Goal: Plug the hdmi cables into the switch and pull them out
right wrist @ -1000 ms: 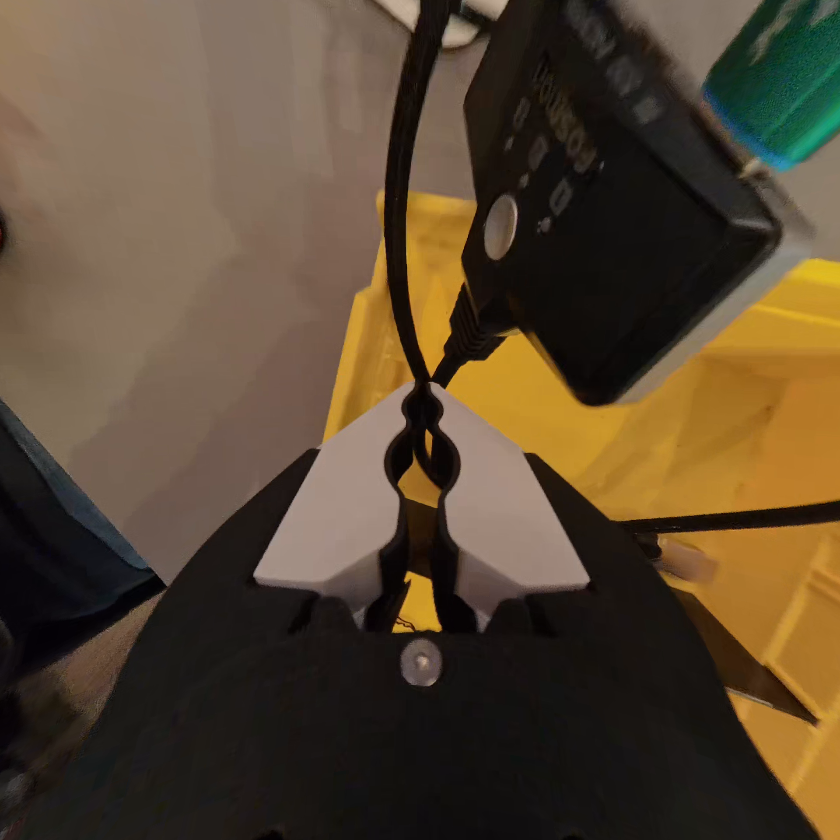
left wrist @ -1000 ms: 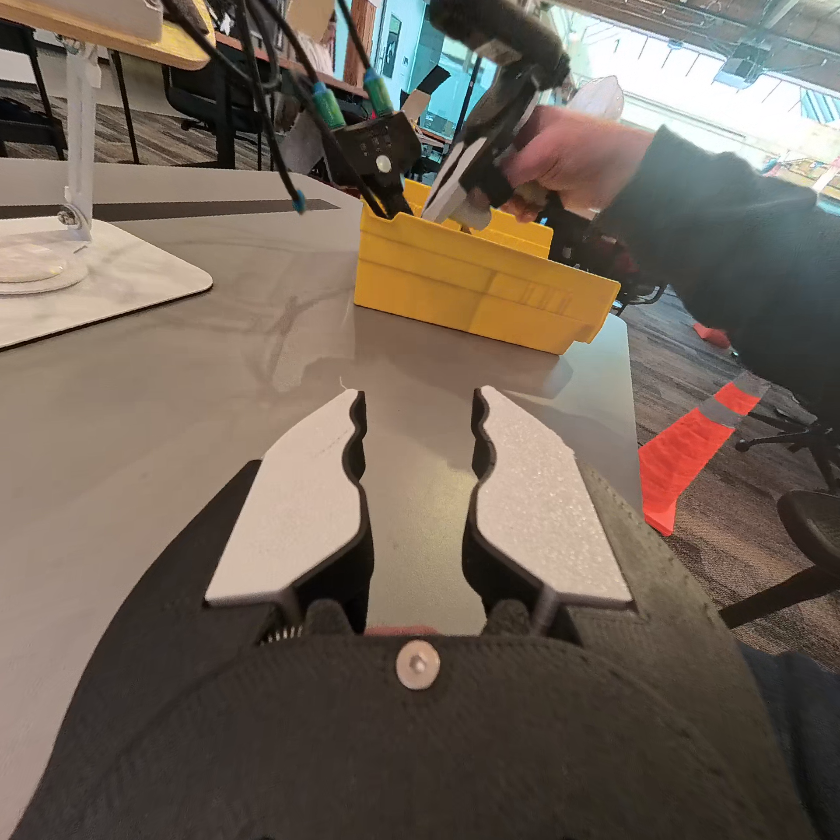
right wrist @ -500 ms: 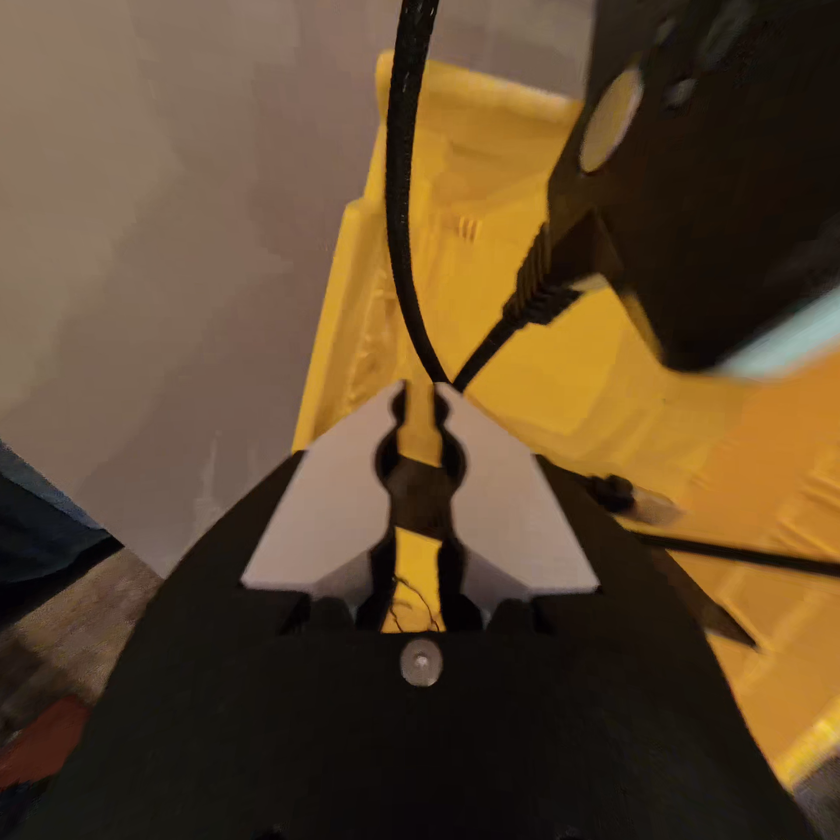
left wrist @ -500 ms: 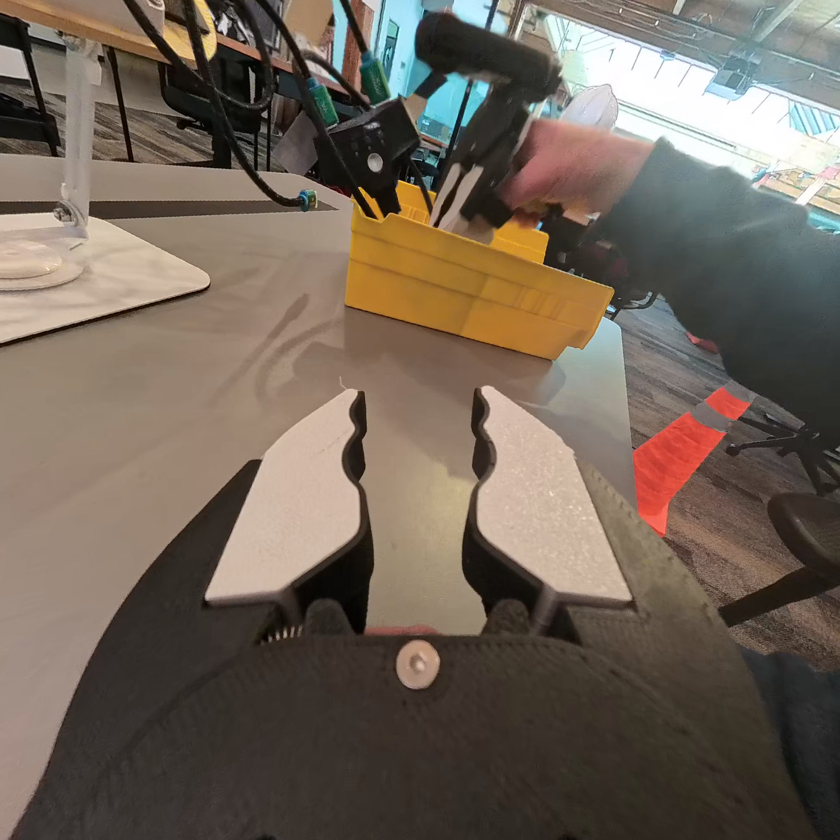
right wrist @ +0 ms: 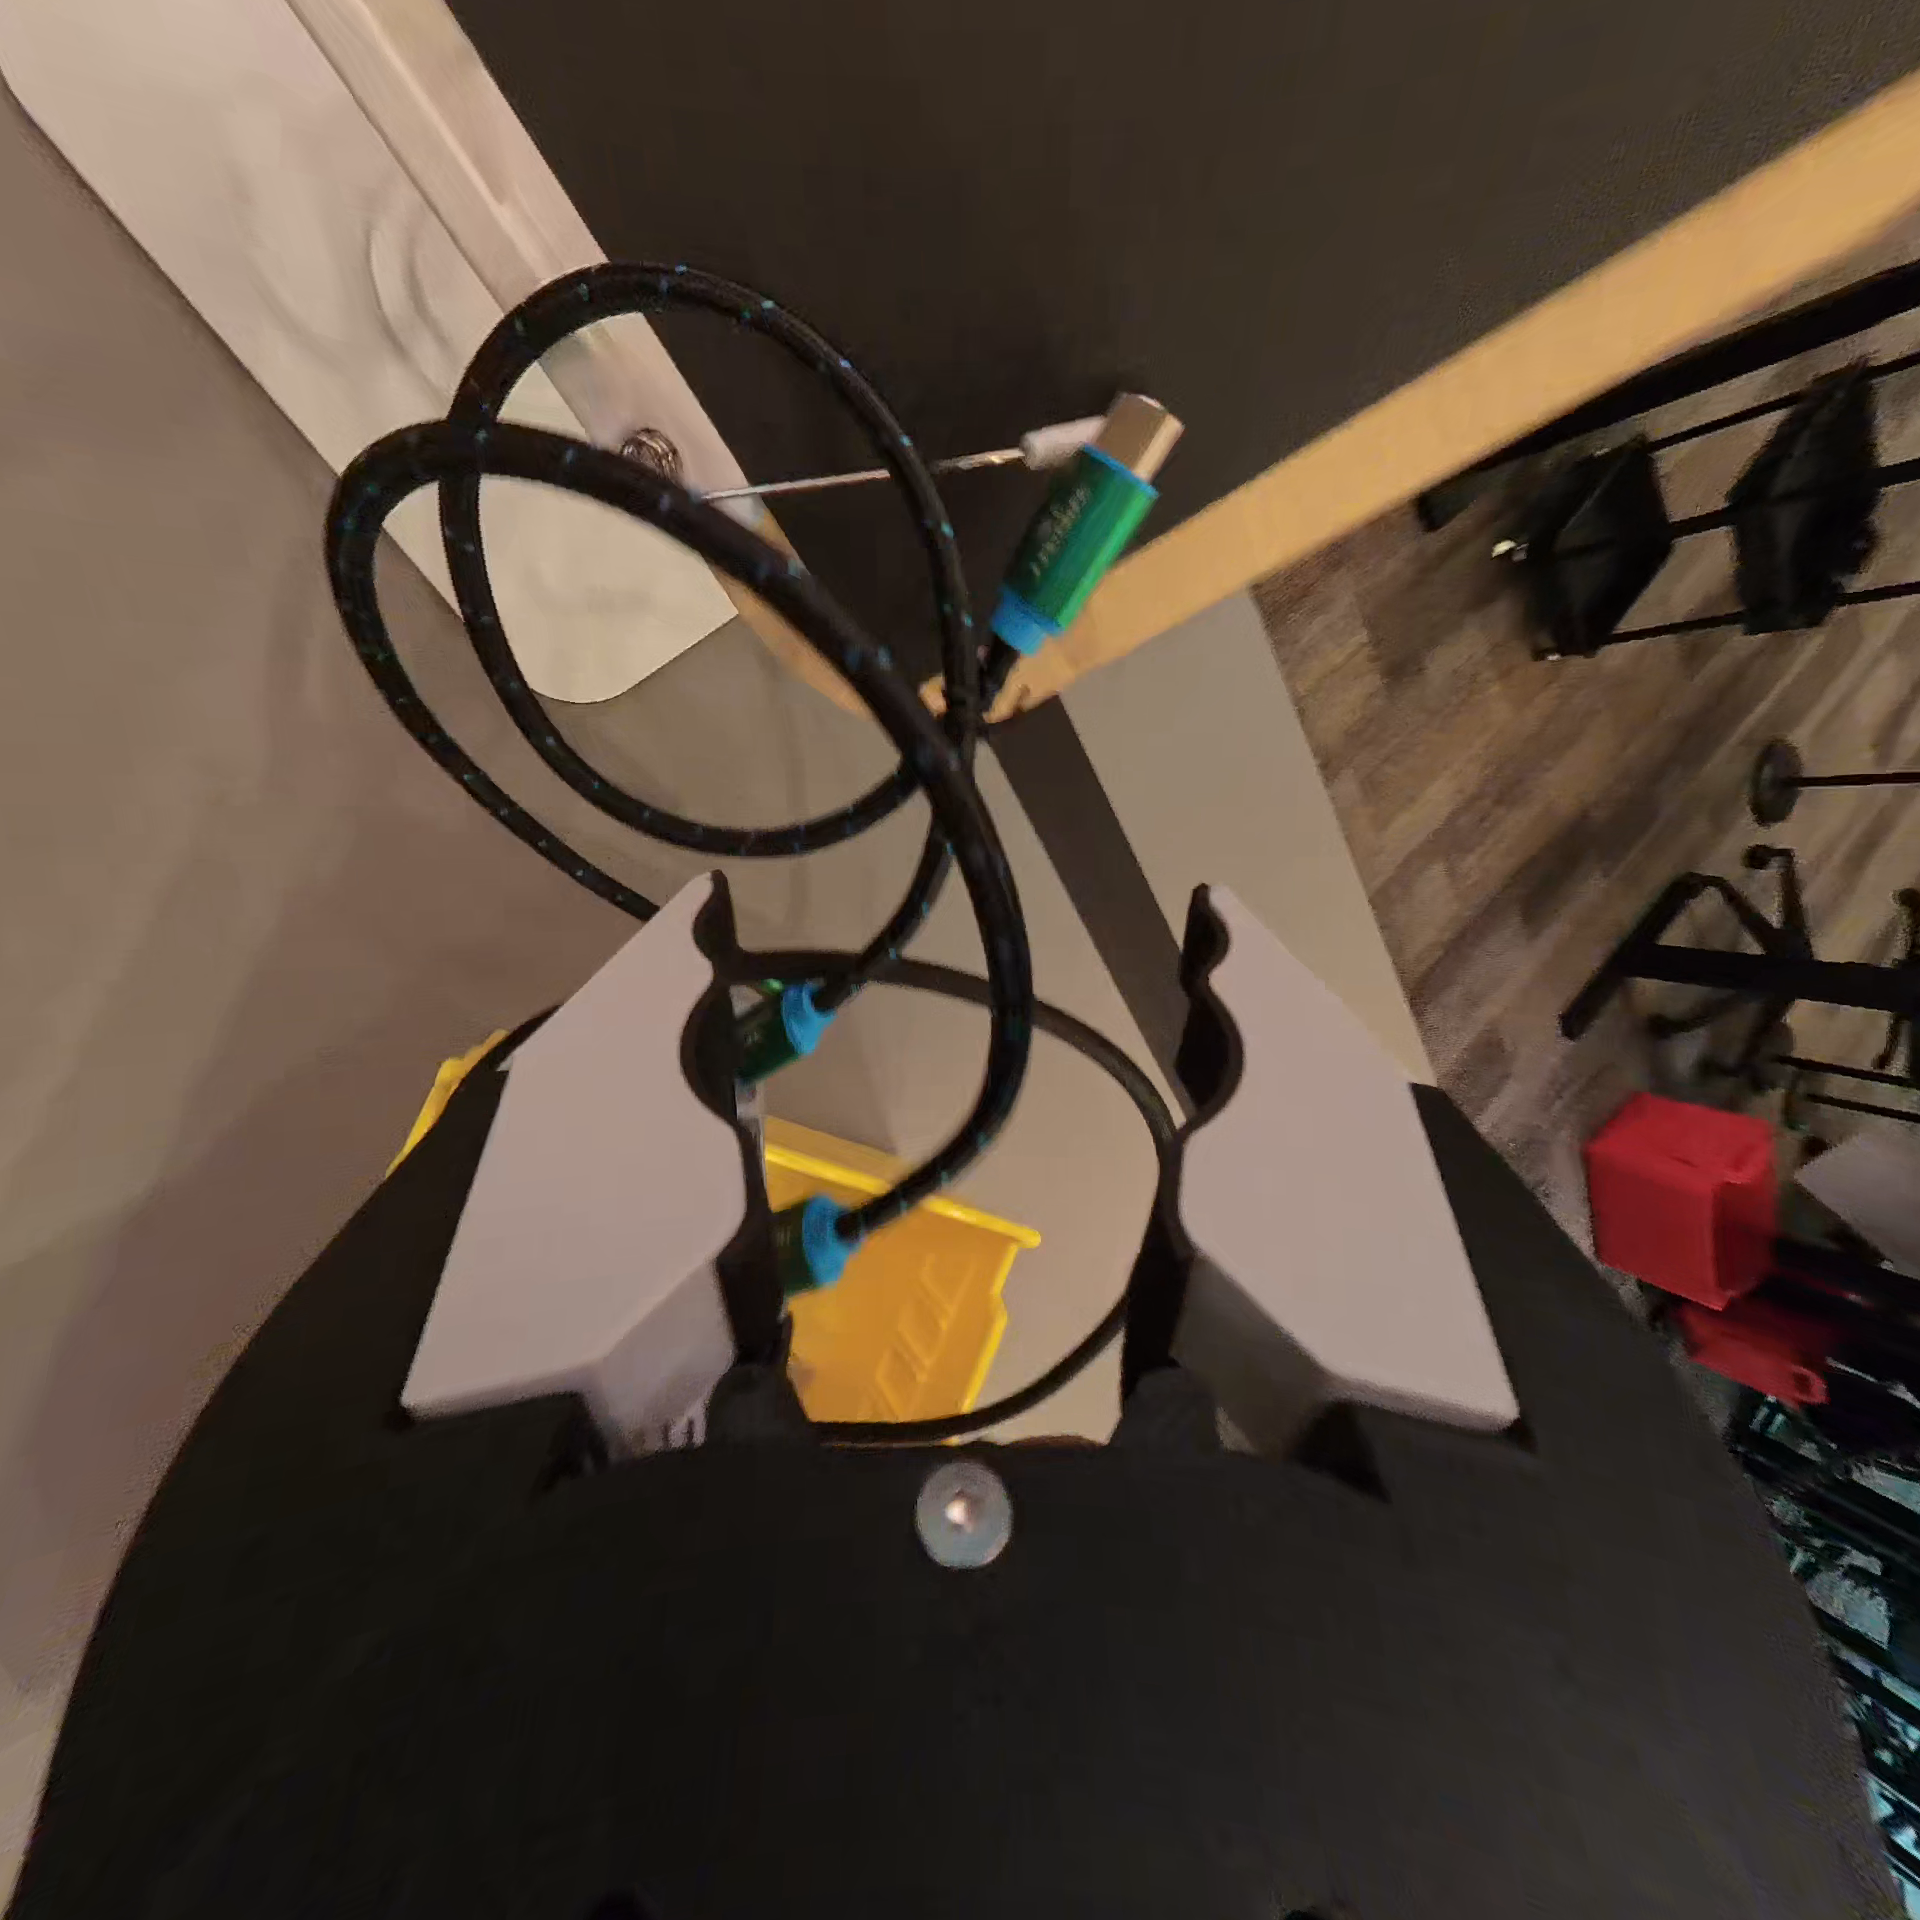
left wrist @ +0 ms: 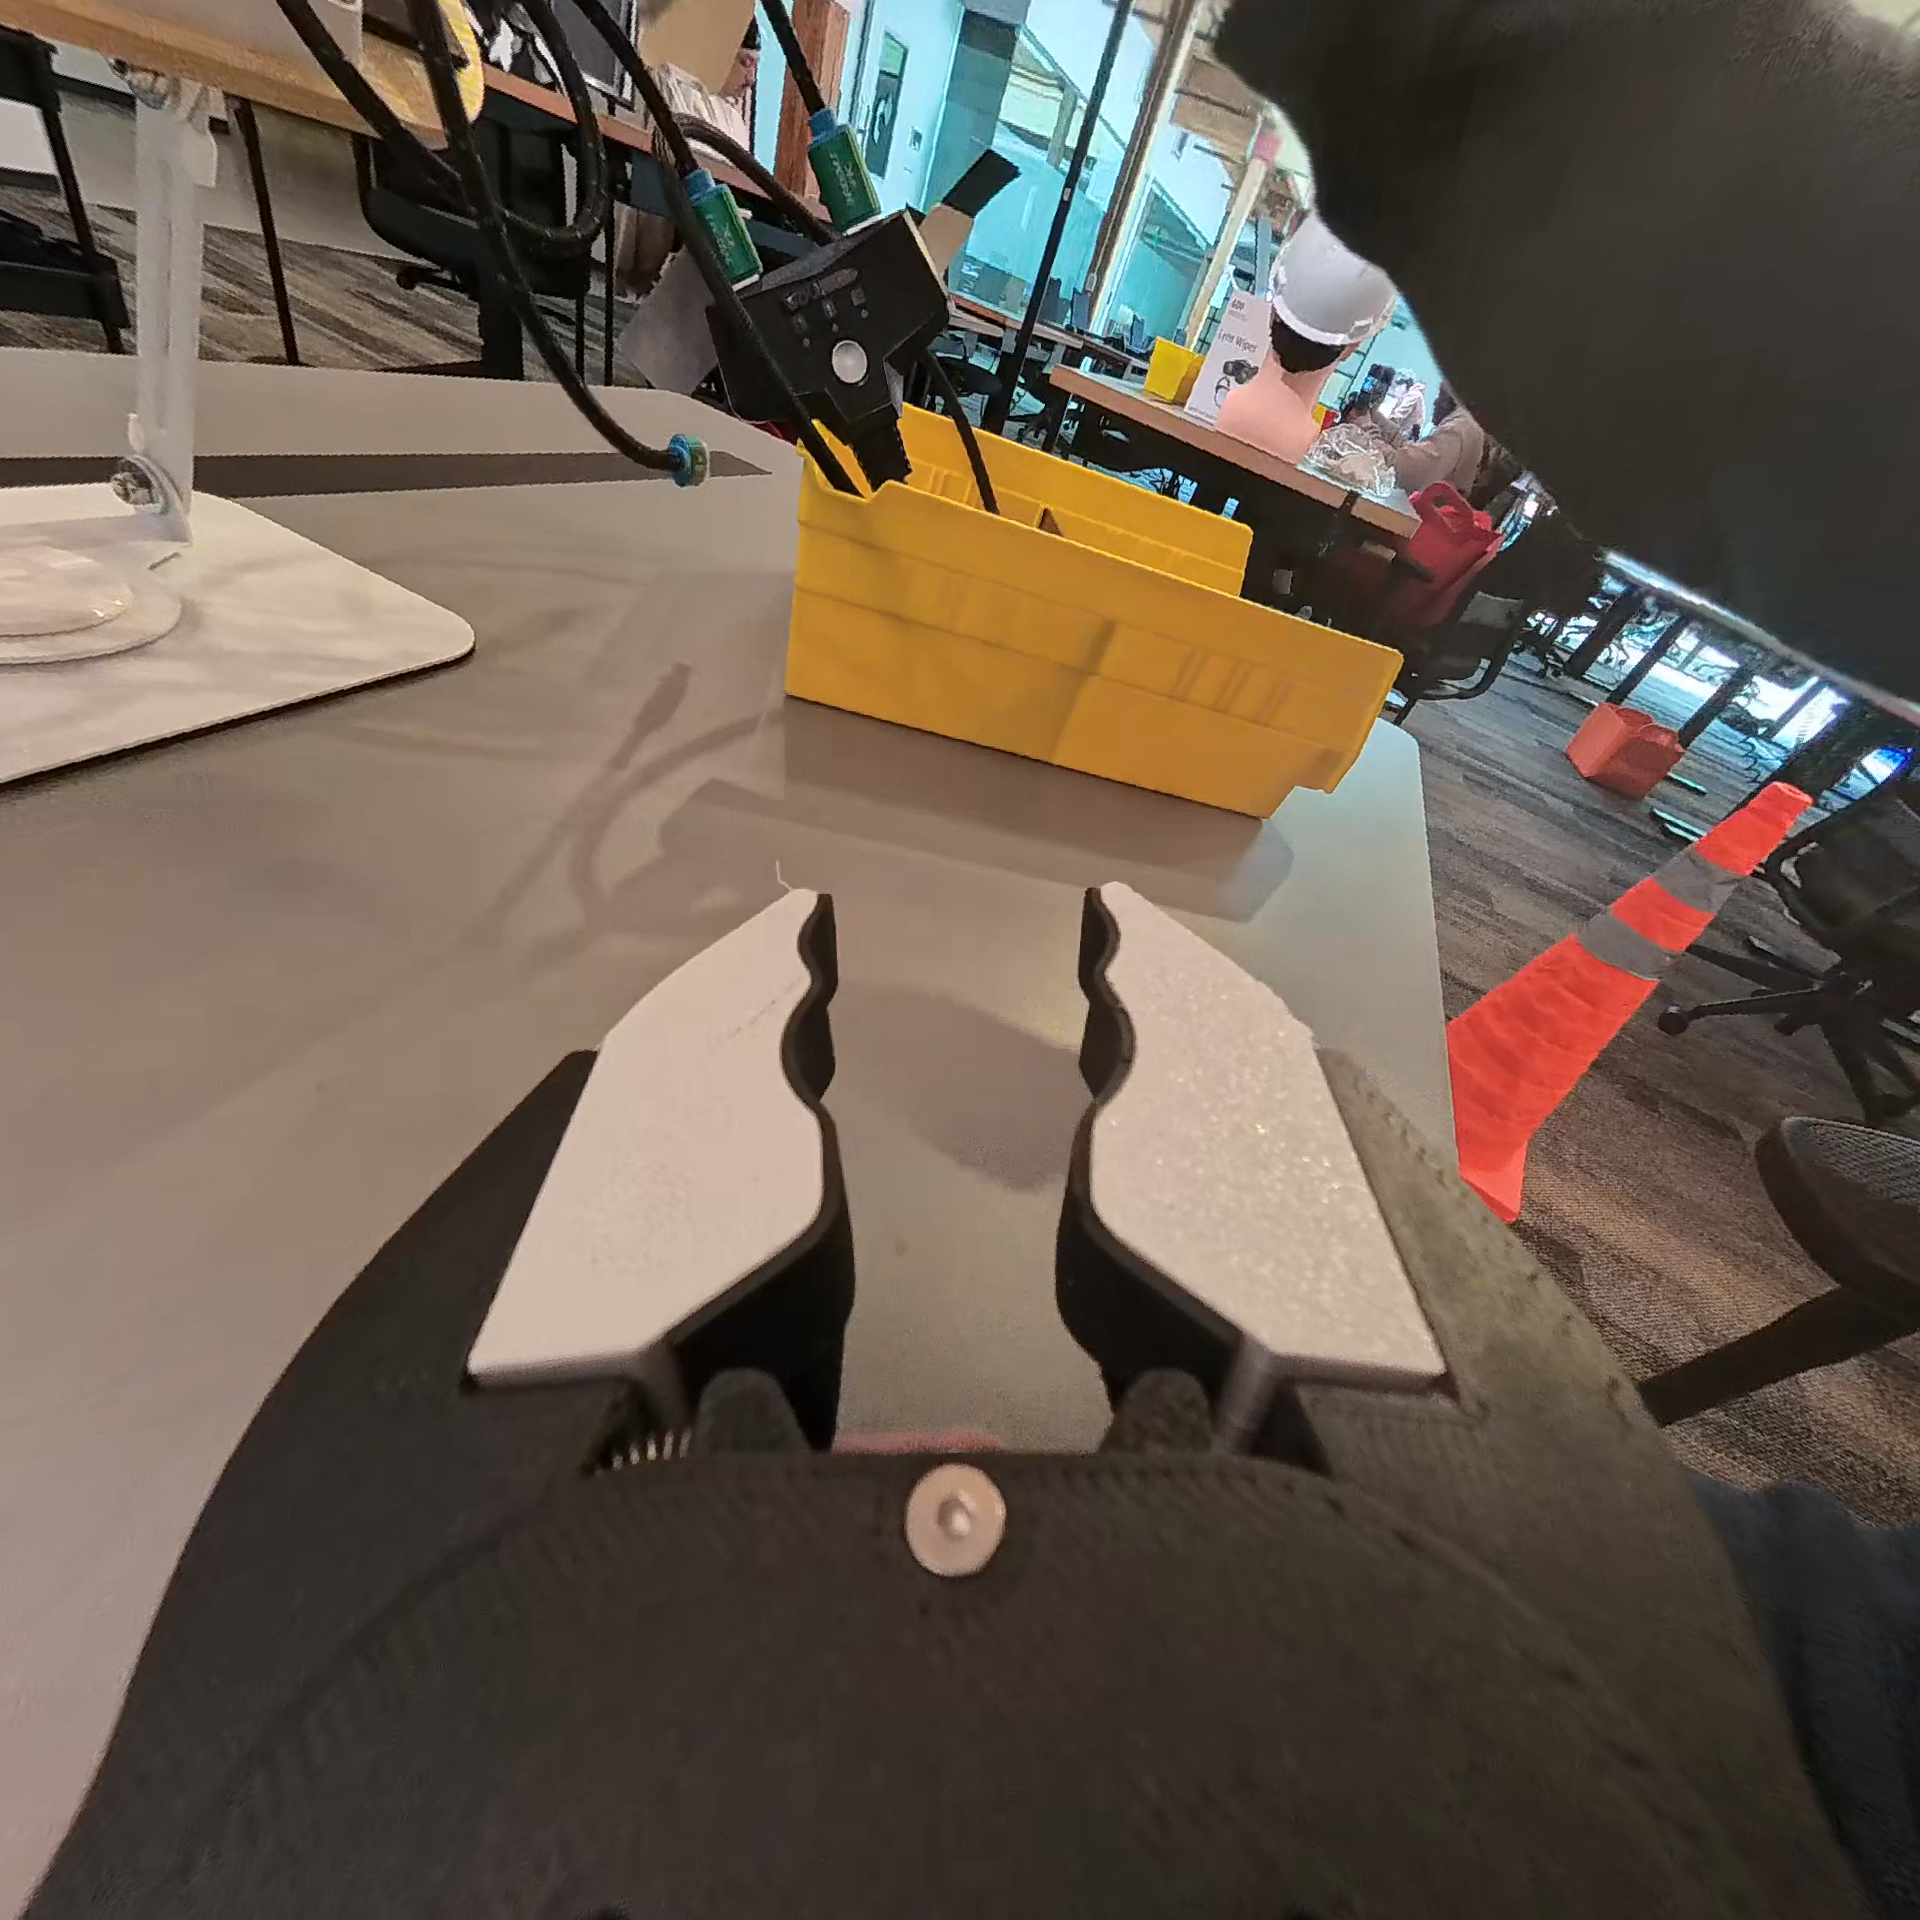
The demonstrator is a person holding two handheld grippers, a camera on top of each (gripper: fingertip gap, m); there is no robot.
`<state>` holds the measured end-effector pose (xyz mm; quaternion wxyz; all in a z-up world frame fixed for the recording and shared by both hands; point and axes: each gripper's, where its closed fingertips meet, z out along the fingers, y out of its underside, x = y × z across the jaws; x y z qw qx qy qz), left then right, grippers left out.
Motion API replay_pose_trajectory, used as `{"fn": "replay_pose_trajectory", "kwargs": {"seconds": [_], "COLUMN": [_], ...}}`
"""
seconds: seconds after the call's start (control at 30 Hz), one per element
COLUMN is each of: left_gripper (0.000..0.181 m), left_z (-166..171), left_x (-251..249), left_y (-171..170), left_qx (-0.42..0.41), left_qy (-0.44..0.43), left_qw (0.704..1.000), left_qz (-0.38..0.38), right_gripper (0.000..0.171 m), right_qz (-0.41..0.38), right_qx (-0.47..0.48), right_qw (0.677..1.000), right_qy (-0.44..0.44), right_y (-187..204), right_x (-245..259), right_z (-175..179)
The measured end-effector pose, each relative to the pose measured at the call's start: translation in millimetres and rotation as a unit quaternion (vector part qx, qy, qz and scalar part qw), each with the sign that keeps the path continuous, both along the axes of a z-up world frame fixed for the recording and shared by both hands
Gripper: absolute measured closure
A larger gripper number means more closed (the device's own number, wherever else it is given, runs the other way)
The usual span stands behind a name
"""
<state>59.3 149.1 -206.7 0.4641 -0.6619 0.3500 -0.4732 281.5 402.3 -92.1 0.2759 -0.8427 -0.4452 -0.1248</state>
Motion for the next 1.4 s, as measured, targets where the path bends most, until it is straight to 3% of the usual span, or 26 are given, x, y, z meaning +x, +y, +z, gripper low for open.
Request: {"fn": "replay_pose_trajectory", "kwargs": {"seconds": [0.1,0.2,0.23,0.43,0.63,0.8,0.87,0.97,1.17,1.4], "left_gripper": [0.137,0.137,0.136,0.136,0.136,0.136,0.136,0.136,0.136,0.136], "left_z": [0.6,1.3,1.6,2.5,2.8,2.2,1.6,0.6,-1.0,-0.6], "left_x": [-0.3,-0.6,-0.8,-0.9,-1.1,-0.6,-0.1,0.4,1.6,1.5], "left_y": [-0.4,-0.8,-0.9,-1.9,-1.9,-1.7,-1.6,-1.1,-0.8,-1.0], "left_qx": [0.001,0.001,0.001,0.0,0.001,0.001,0.001,0.0,0.002,0.003], "left_qy": [-0.002,-0.005,-0.006,-0.012,-0.012,-0.01,-0.007,-0.003,0.006,0.004], "left_qw": [1.0,1.0,1.0,1.0,1.0,1.0,1.0,1.0,1.0,1.0], "left_qz": [-0.001,-0.003,-0.003,-0.009,-0.008,-0.008,-0.008,-0.006,-0.004,-0.004], "right_gripper": [0.099,0.157,0.162,0.169,0.168,0.169,0.169,0.168,0.164,0.162], "right_qz": [-0.008,-0.017,-0.016,-0.039,-0.086,-0.183,-0.211,-0.234,-0.253,-0.22], "right_qx": [-0.071,-0.099,-0.099,-0.046,0.066,0.144,0.163,0.163,0.139,0.152], "right_qw": [0.997,0.995,0.994,0.981,0.907,0.821,0.805,0.818,0.903,0.954], "right_qy": [-0.004,0.023,0.044,0.183,0.406,0.521,0.531,0.5,0.319,0.132], "right_y": [12.4,17.9,17.8,7.6,-22.2,-59.3,-72.0,-83.1,-85.9,-81.9], "right_x": [-6.2,-10.7,-15.4,-17.0,37.2,122.5,145.1,155.6,160.2,149.4], "right_z": [-34.2,-51.3,-49.1,-8.4,46.9,29.1,10.3,-21.4,-81.1,-93.9]}}
